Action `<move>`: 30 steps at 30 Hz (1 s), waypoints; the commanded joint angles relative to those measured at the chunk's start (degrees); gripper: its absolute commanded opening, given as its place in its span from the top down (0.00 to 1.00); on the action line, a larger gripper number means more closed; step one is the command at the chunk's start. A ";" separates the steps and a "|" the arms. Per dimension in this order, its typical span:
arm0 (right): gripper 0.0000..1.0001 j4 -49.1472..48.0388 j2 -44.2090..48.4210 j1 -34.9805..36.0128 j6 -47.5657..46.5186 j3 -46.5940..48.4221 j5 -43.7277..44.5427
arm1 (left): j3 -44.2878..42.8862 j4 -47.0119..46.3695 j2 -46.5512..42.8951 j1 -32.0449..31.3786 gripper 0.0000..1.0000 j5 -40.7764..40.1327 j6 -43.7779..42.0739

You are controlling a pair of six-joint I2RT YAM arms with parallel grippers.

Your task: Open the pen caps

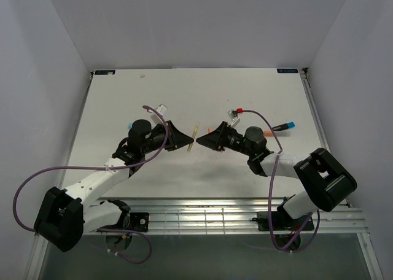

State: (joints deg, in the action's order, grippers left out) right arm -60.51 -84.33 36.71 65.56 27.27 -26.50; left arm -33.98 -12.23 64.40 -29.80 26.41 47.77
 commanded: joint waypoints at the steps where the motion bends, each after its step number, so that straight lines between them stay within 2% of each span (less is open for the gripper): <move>1: 0.48 -5.05 -1.01 -0.32 0.27 1.91 0.66 | 1.10 -1.39 -2.17 -0.52 1.00 1.09 0.40; 27: 0.68 -10.77 -7.42 1.87 3.52 5.87 1.89 | 1.90 -3.24 -2.61 -1.93 1.00 0.66 2.15; 29: 0.71 -10.77 -7.95 2.31 3.61 6.22 1.89 | 1.90 -3.42 -2.35 -1.93 1.00 0.57 2.15; 30: 0.77 -10.94 -8.04 2.49 3.61 6.31 1.72 | 1.90 -3.50 -2.26 -1.93 1.00 0.39 2.33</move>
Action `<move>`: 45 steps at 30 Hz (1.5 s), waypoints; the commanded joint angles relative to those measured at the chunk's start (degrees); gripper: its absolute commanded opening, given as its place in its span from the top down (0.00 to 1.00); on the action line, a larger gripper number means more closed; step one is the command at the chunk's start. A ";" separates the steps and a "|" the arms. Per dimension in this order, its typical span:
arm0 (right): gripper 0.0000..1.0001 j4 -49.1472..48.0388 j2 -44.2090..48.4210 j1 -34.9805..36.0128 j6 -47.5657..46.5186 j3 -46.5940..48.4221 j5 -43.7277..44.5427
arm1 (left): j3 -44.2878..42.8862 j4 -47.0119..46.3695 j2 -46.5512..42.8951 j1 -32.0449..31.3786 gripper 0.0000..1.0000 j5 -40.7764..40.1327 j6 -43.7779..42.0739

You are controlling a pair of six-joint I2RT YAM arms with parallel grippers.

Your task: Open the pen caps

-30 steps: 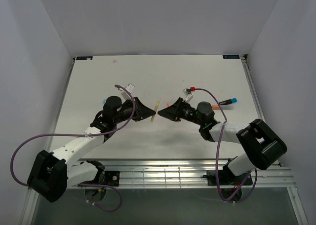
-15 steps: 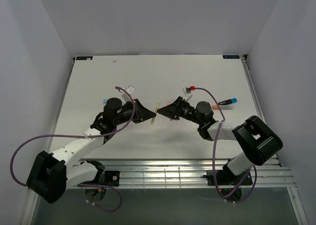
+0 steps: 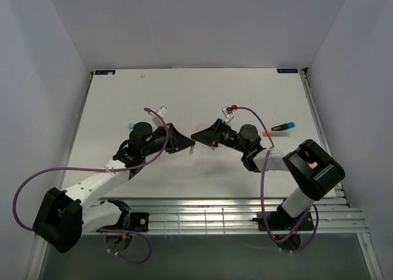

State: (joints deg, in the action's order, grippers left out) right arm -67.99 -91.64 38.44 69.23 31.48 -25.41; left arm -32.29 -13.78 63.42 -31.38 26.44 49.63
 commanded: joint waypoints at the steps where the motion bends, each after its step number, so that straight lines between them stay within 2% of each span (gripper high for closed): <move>1: 0.90 -3.56 -0.91 0.85 0.03 2.09 0.54 | 0.21 -2.13 -1.19 -0.35 1.00 0.46 0.47; 3: 0.92 -2.42 -0.83 1.11 -0.50 2.09 0.27 | -0.14 -2.04 -0.84 -0.35 1.00 0.55 0.38; 4: 0.92 -1.54 -0.56 1.03 -1.20 2.18 0.10 | -0.23 -2.04 -0.84 -0.35 0.97 0.55 0.12; 5: 0.92 2.38 0.31 0.94 -2.34 2.35 -0.08 | -0.23 -1.78 -1.27 -0.35 0.75 0.29 0.12; 8: 0.92 14.07 3.20 0.94 -11.46 4.89 0.27 | -0.14 0.50 -3.38 -0.35 0.43 -1.73 -1.28; 9: 0.92 20.55 3.65 0.94 -13.84 6.47 -0.51 | -0.57 1.47 -4.00 -0.35 0.39 -2.43 -1.90; 12: 0.92 22.63 4.80 0.94 -19.04 6.05 -3.40 | -3.02 6.65 -4.88 -0.35 0.34 -6.30 -3.83; 16: 0.92 21.42 5.41 0.94 -21.86 4.47 -6.05 | -6.11 11.05 -2.95 -0.35 0.36 -7.45 -5.59; 22: 0.92 17.36 4.01 1.12 -20.72 4.37 -11.15 | -6.73 10.01 0.12 -0.35 0.50 -6.84 -5.07; 28: 0.92 14.99 3.66 1.29 -19.22 4.29 -12.38 | -7.17 8.95 1.88 -0.35 0.55 -6.13 -4.98; 37: 0.92 13.85 2.17 2.08 -18.34 4.99 -13.53 | -7.34 6.49 3.38 -0.35 0.57 -5.08 -4.36; 45: 0.92 12.35 1.20 2.17 -17.47 5.25 -13.53 | -6.99 6.05 3.99 -0.35 0.72 -3.76 -3.75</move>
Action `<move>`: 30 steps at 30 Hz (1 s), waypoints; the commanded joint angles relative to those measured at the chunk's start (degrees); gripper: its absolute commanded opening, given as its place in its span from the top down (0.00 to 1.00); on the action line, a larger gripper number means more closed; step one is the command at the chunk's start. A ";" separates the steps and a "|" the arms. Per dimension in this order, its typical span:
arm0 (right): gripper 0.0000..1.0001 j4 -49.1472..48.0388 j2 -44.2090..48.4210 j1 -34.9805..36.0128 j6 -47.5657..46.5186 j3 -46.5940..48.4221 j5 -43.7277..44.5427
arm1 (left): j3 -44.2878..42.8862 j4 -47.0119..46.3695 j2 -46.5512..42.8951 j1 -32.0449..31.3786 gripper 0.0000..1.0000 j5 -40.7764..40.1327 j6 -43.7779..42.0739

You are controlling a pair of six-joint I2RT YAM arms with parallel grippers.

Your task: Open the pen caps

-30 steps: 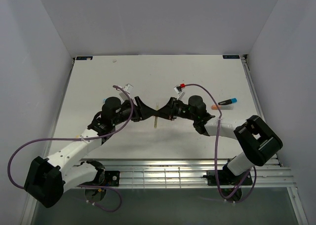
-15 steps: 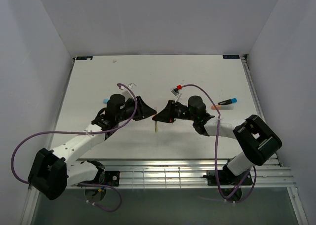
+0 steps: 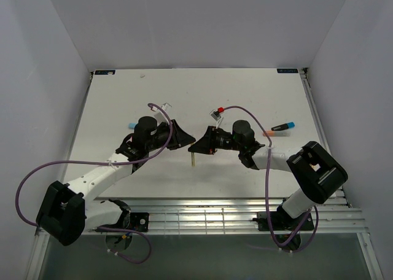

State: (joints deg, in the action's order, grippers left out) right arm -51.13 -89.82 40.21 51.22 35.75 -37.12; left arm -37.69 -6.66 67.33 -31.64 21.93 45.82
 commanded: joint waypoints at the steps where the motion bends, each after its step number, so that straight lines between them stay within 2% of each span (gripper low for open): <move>1: 0.92 -4.67 -0.62 0.40 0.63 0.99 -1.72 | -1.51 -1.17 0.08 -0.09 0.74 0.74 0.06; 4: 0.92 -5.55 -0.97 0.40 1.25 1.17 -1.64 | -1.24 -1.25 -0.01 -0.09 0.82 1.35 0.32; 7: 0.92 -5.56 -1.67 0.49 1.60 1.96 -1.99 | -0.98 -1.52 -0.18 -0.18 0.95 2.15 0.76; 8: 0.89 -5.38 -1.76 0.49 1.60 2.05 -1.90 | -0.98 -1.52 -0.27 -0.18 1.00 2.15 0.85; 9: 0.83 -4.60 -1.85 0.49 1.60 2.05 -1.90 | -1.07 -1.52 -0.53 -0.09 1.00 1.97 0.93; 10: 0.68 -3.98 -1.76 0.57 0.99 2.05 -1.90 | -1.50 -1.26 -0.71 -0.18 1.00 1.36 0.93; 11: 0.64 -3.45 -1.76 0.66 0.72 1.87 -1.90 | -1.51 -0.65 -0.71 -0.18 1.00 0.57 0.93; 13: 0.56 -1.53 -1.24 0.66 -0.50 0.99 -1.55 | -3.26 2.59 -0.80 -0.09 1.00 -1.53 1.28; 16: 0.53 -0.46 -0.62 1.28 -1.91 -0.67 -0.76 | -5.71 6.29 -0.10 -0.09 1.00 -5.84 2.78; 18: 0.56 0.07 -0.53 1.45 -2.44 -1.20 -0.32 | -6.43 6.39 0.34 -0.18 1.00 -6.99 3.57; 21: 0.73 1.21 0.08 1.54 -3.41 -1.91 0.73 | -7.04 6.39 1.40 -0.09 1.00 -6.38 3.92; 22: 0.85 1.82 0.43 1.63 -3.76 -2.00 1.00 | -7.04 6.39 1.57 -0.18 1.00 -6.46 3.92; 23: 0.92 3.13 0.70 1.63 -4.11 -1.91 1.35 | -7.13 6.39 1.75 -0.18 1.00 -6.55 4.10; 25: 0.92 4.98 1.83 2.15 -5.78 -1.82 3.28 | -7.39 8.39 2.10 -0.09 1.00 -7.51 3.92; 28: 0.92 15.24 4.64 4.34 -12.00 -0.25 10.91 | -9.32 13.92 3.68 -0.09 1.00 -11.71 4.18; 29: 0.92 19.71 5.44 5.75 -14.55 2.55 14.67 | -11.42 16.13 5.16 -0.09 1.00 -13.65 4.80; 30: 0.92 31.16 6.06 7.59 -20.66 4.84 25.59 | -12.83 20.93 6.05 -0.09 1.00 -15.67 5.50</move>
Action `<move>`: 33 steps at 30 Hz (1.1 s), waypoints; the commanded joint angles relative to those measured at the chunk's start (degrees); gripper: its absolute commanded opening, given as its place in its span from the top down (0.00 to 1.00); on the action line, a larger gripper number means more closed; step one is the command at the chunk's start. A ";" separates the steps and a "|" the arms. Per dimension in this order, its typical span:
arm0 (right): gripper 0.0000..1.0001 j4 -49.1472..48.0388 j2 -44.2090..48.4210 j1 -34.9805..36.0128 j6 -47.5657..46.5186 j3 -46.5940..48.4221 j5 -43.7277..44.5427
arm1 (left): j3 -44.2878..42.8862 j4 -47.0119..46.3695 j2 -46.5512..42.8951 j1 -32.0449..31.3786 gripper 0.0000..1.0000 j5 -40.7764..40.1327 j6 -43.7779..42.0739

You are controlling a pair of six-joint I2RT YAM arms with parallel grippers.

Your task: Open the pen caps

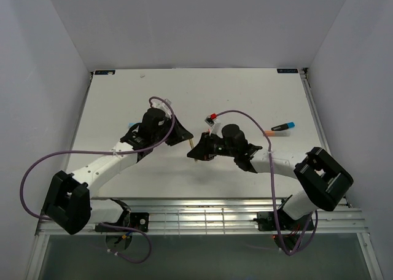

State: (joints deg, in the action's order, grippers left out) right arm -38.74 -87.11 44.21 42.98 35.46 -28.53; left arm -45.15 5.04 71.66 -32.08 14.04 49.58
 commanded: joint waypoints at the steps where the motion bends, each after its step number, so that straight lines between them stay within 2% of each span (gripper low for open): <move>1: 0.92 24.18 3.61 8.31 -15.09 7.40 23.20 | -6.78 11.55 2.69 0.35 1.00 -11.89 2.88; 2: 0.92 28.50 3.35 10.61 -17.21 9.52 29.44 | -8.36 13.66 3.65 0.35 1.00 -13.59 3.50; 3: 0.92 34.90 2.74 12.47 -18.27 12.93 39.33 | -10.90 15.25 5.32 0.35 1.00 -16.39 3.94; 4: 0.92 37.14 1.60 15.01 -19.07 14.27 42.22 | -11.71 16.66 5.94 0.35 1.00 -17.55 4.29; 6: 0.92 38.65 0.98 16.43 -19.60 15.60 47.31 | -13.47 17.20 6.91 0.96 1.00 -18.96 4.38; 7: 0.92 41.61 1.07 16.96 -19.60 15.86 48.30 | -13.65 17.11 7.18 1.22 1.00 -19.14 4.30; 11: 0.92 41.73 3.08 16.53 -21.00 14.37 49.54 | -11.73 14.65 5.69 2.89 1.00 -17.13 3.94; 13: 0.92 40.60 4.40 14.70 -21.36 12.45 43.94 | -9.19 10.63 3.42 4.03 1.00 -15.20 3.51; 14: 0.92 35.28 5.10 13.55 -21.53 10.96 39.30 | -7.87 8.61 2.18 4.39 1.00 -14.32 3.33; 15: 0.92 32.18 5.89 12.58 -21.01 9.29 30.21 | -6.20 5.80 0.78 5.26 1.00 -11.09 2.98; 16: 0.92 29.02 7.29 10.40 -20.05 7.53 24.98 | -4.44 0.47 -0.63 5.88 1.00 -9.84 2.98; 17: 0.92 22.20 7.83 9.07 -17.95 4.12 14.84 | -1.64 -1.59 -3.17 7.19 1.00 -8.69 2.72; 18: 0.92 18.04 8.27 8.10 -16.45 2.26 9.69 | -0.39 -3.35 -4.24 7.90 1.00 -7.03 2.63; 21: 0.92 4.44 8.80 4.40 -9.70 -2.93 -3.58 | 3.39 -7.85 -8.45 10.79 1.00 -5.78 2.19; 23: 0.92 0.53 8.28 2.91 -7.57 -3.99 -7.40 | 5.93 -10.04 -10.65 11.51 1.00 -6.31 2.36; 25: 0.92 2.43 8.80 2.12 -7.65 -3.56 -6.19 | 5.95 -10.14 -11.63 12.04 1.00 -5.78 1.84; 26: 0.92 3.40 9.24 1.76 -7.82 -3.56 -4.79 | 4.64 -7.96 -10.58 12.04 1.00 -5.78 1.31; 27: 0.92 4.80 9.50 1.15 -7.91 -3.12 -1.64 | 1.06 -1.67 -7.18 12.04 1.00 -5.61 0.70; 29: 0.92 11.82 10.47 -0.69 -9.05 -1.98 2.67 | -1.78 1.72 -3.30 12.04 1.00 -2.46 -1.66; 31: 0.92 21.45 10.91 -1.75 -10.46 1.09 11.89 | -2.67 3.84 0.67 11.95 1.00 -0.43 -2.47; 33: 0.92 26.24 10.56 -2.10 -13.18 3.20 19.43 | -1.88 3.93 2.34 11.69 1.00 1.77 -3.34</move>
State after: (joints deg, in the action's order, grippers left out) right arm -21.02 -77.82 43.09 32.56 34.37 -20.45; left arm -46.92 3.62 72.16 -20.05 11.60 49.17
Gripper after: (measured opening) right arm 0.196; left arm 0.249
